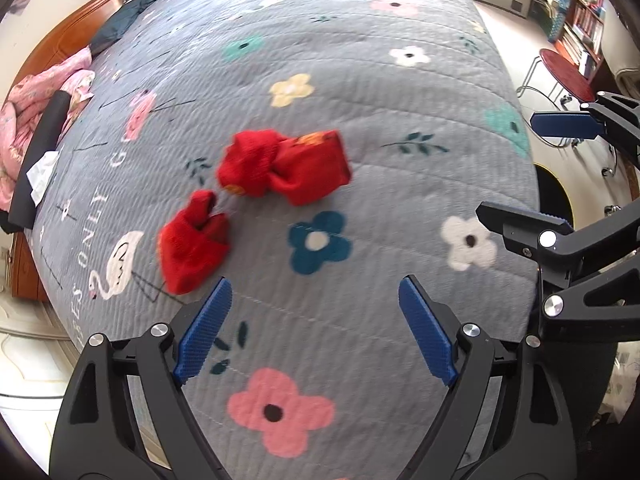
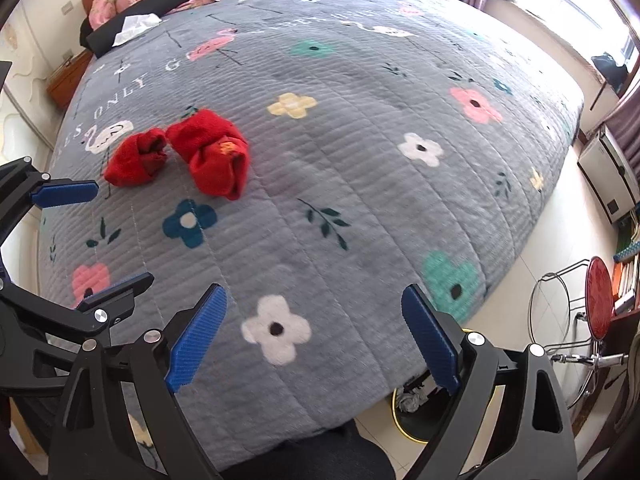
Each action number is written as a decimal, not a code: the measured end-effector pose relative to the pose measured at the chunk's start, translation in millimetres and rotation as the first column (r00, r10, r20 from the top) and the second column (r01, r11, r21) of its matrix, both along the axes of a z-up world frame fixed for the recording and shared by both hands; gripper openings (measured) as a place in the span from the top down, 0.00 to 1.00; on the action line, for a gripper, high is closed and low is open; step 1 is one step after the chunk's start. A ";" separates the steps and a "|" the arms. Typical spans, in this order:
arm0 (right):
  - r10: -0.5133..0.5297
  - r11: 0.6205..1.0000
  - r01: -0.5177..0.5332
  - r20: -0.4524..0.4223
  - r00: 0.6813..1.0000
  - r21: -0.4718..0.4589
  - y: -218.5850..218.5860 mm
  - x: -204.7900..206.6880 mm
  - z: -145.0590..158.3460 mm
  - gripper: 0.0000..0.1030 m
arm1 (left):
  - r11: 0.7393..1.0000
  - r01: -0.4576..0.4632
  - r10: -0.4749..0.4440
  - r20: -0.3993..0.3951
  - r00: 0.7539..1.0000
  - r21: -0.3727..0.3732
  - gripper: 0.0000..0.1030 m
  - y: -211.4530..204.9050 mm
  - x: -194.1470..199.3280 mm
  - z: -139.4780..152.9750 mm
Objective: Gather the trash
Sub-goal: 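Move both tools back over the bed toward the two red socks, then grasp one red sock with the left tool while the right tool grasps the other red sock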
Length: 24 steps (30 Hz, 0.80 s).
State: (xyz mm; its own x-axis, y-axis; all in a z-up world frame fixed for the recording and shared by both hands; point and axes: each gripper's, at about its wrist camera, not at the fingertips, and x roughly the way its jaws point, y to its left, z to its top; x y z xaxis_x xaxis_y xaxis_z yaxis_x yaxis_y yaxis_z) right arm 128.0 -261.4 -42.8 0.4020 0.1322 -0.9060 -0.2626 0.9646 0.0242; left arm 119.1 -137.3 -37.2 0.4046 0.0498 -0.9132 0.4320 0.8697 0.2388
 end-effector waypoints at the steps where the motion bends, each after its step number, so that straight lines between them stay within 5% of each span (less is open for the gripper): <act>1: 0.007 1.000 -0.007 -0.002 1.000 -0.001 5.7 2.4 -0.5 0.17 | 1.000 -0.004 0.004 -0.001 1.000 0.000 0.19 4.4 1.9 -0.7; 24: 0.115 0.993 -0.115 -0.029 0.993 -0.015 78.3 58.9 -17.1 0.16 | 0.992 -0.126 0.126 -0.048 0.991 0.005 0.12 82.7 62.6 -34.4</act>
State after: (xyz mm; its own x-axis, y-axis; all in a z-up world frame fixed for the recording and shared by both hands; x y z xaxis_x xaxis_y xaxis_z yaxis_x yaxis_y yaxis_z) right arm 186.9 -183.0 -60.0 0.3590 0.1608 -0.9194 -0.3712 0.9284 0.0174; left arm 181.7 -54.5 -71.6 0.3503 0.0991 -0.9314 0.3297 0.9177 0.2216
